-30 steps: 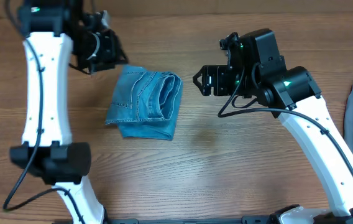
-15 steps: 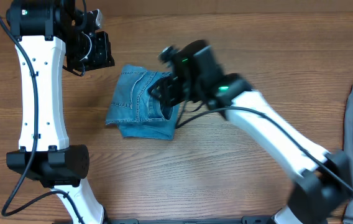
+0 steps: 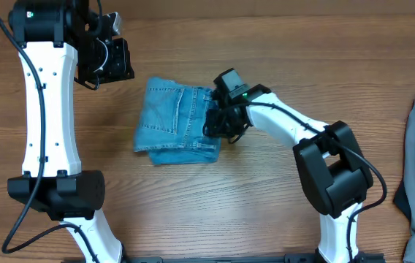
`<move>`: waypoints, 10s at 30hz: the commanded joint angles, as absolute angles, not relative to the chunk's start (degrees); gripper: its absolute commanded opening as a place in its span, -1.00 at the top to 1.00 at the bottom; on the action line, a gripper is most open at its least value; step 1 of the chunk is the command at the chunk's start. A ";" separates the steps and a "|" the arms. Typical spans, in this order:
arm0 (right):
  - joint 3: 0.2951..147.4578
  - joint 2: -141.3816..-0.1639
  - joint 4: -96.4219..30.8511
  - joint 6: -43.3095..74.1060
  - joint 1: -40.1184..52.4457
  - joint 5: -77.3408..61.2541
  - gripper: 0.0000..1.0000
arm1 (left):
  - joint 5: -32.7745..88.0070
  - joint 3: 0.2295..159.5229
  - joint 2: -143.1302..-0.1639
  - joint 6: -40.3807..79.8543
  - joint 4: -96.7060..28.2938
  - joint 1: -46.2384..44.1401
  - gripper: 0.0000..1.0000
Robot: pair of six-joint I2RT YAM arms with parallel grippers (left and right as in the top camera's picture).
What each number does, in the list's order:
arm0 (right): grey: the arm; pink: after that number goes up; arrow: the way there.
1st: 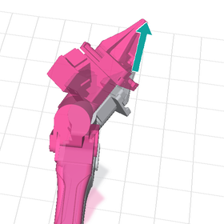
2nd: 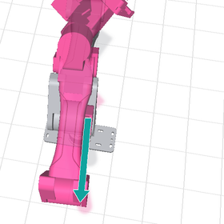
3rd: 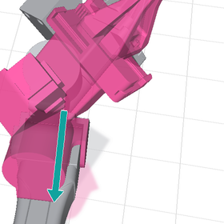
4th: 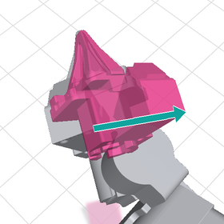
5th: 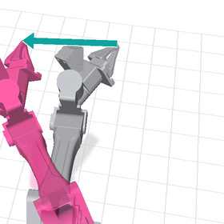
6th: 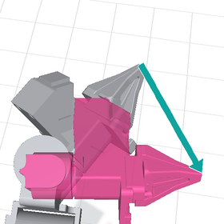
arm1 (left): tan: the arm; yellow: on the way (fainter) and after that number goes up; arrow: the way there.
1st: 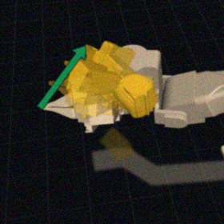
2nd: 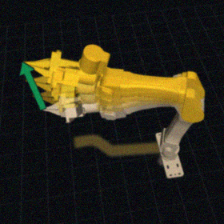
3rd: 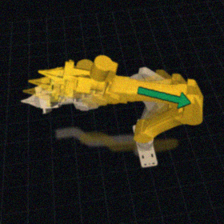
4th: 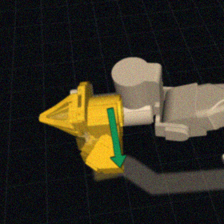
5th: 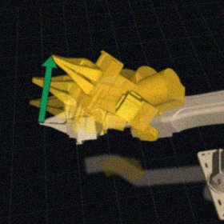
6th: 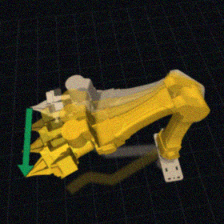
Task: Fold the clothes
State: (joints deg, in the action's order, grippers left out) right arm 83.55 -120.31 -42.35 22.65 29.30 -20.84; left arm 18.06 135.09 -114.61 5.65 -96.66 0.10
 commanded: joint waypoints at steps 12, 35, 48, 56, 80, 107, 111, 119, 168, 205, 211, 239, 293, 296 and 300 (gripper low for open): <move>85.65 -102.89 -40.45 19.07 27.27 -20.08 0.78 | 21.43 105.03 -114.74 8.23 -81.34 -5.65 0.92; 82.11 -122.08 -32.29 22.00 21.12 -20.67 0.82 | 15.70 74.56 -114.61 14.20 -56.80 -6.72 0.92; 84.73 -101.67 -48.36 15.00 22.44 -30.09 0.79 | 17.02 95.94 -107.90 14.17 -57.98 -6.74 -0.67; 80.36 -105.21 -43.29 20.25 27.92 -30.98 0.80 | 14.48 96.09 -111.77 8.97 -47.77 -6.79 0.42; 69.91 -107.02 -47.75 23.75 26.59 -25.52 0.88 | 13.52 116.51 -124.55 7.68 -65.34 -2.46 0.33; 71.50 -81.87 -52.01 19.46 25.65 -21.04 -0.04 | 33.32 93.56 -123.46 -1.72 -61.36 3.60 -1.00; 71.50 -81.87 -52.01 19.46 25.65 -21.04 -0.04 | 35.00 87.22 -123.46 -1.78 -56.01 3.25 -1.00; 71.50 -81.87 -52.27 19.46 25.65 -21.04 -0.04 | 40.49 80.07 -123.46 -1.83 -47.55 1.43 0.19; 71.50 -81.87 -54.43 21.23 25.65 -21.04 -0.12 | 18.83 82.78 -108.79 16.88 -56.53 63.00 0.03; 71.50 -81.87 -53.28 21.23 25.65 -21.06 -0.15 | 18.11 69.30 -109.82 9.34 -44.84 30.81 0.90; 71.50 -81.87 -53.69 21.23 25.65 -21.06 -0.15 | 21.89 74.02 -109.71 6.48 -46.39 27.40 0.85; 71.50 -81.87 -54.59 21.47 25.65 -21.06 -0.16 | 10.41 82.13 -124.81 5.56 -52.64 25.02 0.92; 71.50 -81.87 -55.22 23.90 25.65 -21.04 -0.16 | 3.92 76.34 -120.64 16.34 -25.67 27.73 0.67; 71.50 -81.87 -55.31 24.03 25.65 -21.04 -0.15 | 5.50 76.88 -120.64 16.32 -24.08 27.73 0.65; 71.50 -81.87 -55.68 24.01 25.65 -21.02 -0.16 | 10.66 81.93 -119.66 13.45 -28.86 27.75 0.34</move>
State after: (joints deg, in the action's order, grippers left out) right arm 70.08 -82.98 -55.68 23.70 25.89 -21.41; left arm 4.08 79.18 -117.78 14.70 -26.46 28.14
